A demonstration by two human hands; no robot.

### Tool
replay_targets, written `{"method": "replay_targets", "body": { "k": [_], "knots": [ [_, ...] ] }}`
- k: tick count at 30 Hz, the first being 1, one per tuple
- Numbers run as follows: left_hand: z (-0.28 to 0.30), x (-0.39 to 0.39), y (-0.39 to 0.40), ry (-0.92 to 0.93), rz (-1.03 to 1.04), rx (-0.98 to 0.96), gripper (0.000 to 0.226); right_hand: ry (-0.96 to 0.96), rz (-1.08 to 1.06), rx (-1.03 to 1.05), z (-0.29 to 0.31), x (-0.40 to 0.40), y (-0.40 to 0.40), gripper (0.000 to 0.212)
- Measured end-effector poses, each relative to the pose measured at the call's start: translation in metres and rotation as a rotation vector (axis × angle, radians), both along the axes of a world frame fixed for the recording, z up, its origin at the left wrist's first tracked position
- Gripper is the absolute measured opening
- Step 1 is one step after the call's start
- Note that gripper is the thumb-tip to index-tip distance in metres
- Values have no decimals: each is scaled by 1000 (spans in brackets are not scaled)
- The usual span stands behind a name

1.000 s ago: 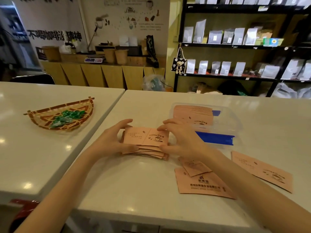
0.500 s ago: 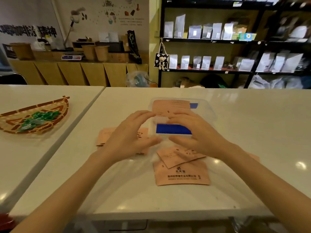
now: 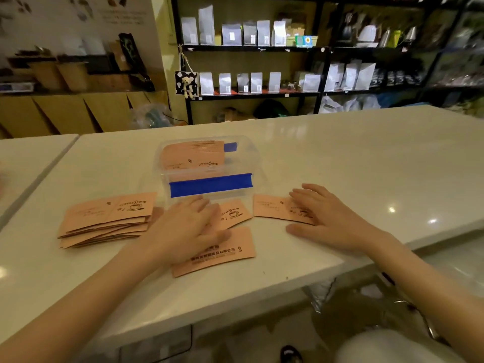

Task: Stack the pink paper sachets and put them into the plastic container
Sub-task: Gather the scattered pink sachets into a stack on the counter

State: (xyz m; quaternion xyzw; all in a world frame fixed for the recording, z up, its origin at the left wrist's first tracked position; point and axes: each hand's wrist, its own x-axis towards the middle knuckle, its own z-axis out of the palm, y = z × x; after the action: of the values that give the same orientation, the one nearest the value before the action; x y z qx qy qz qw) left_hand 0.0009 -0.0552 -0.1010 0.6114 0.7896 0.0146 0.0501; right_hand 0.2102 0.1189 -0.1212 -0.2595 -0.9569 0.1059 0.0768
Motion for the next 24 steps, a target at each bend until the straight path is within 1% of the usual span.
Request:
{"method": "replay_targets", "body": {
  "k": [4,6,11,13,15,19,24],
  "knots": [
    [-4,0,2,-26,87,26,73,-45,-61,-17,1,0,3,80],
    [-6,-1,4,-36,110,43,72,-29,-70,-57,0,1,4,77],
    [-4,-1,6,-95,146,99,64,65,-40,-80,-2,2,3,63],
    [-2,0,5,-118,142,131,64,83,-33,-84,-1,0,4,62],
    [-1,-1,4,-137,148,147,69,121,-24,-72,0,0,4,61],
    [6,-5,0,-159,142,163,77,250,0,-61,13,1,5,56],
    [28,-9,-13,-209,131,234,71,333,41,-31,41,-8,1,59]
  ]
}}
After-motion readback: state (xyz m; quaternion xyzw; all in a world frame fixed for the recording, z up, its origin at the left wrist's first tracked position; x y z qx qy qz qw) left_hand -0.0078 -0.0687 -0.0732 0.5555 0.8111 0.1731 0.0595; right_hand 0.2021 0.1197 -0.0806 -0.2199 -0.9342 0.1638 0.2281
